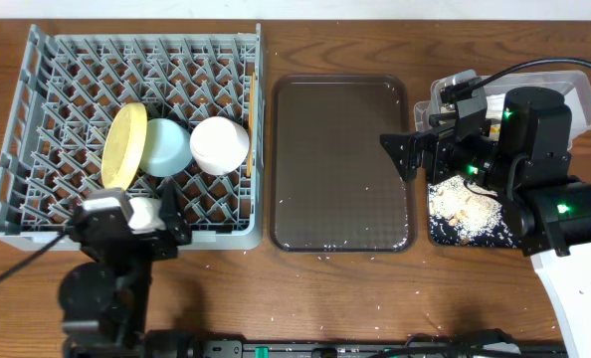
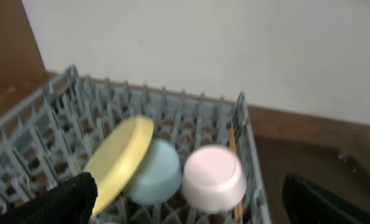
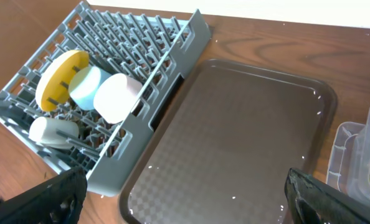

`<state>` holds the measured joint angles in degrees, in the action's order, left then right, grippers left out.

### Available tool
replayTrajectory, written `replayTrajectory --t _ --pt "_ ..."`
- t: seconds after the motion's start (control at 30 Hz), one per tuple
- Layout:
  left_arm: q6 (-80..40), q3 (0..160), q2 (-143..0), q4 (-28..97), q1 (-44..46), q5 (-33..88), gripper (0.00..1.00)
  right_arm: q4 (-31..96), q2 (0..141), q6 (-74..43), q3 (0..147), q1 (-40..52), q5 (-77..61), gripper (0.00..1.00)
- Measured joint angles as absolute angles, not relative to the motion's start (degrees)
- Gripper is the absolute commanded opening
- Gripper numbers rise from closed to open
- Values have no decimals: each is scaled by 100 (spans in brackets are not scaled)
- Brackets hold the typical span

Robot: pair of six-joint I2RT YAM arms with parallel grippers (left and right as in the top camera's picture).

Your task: Sort waste into correct bins and load items into the dishwasher

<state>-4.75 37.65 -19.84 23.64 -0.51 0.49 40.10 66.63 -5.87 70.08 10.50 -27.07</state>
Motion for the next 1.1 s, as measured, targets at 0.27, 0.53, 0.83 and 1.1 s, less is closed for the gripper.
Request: replayTrajectory --t 0.27,0.53,0.83,1.1 --pt "-486 1697 -613 1107 -51 5 95 4010 6670 -587 7008 1050 -2705 99" --pt "-419 591 -67 364 -51 54 95 4005 6670 -587 7008 1050 -2698 99" --pt "-405 36 -58 -239 -25 93 95 4005 6670 -587 7008 1050 -2698 99" --pt "-405 95 -64 137 -25 139 95 4007 6670 -587 7008 1050 -2698 99"
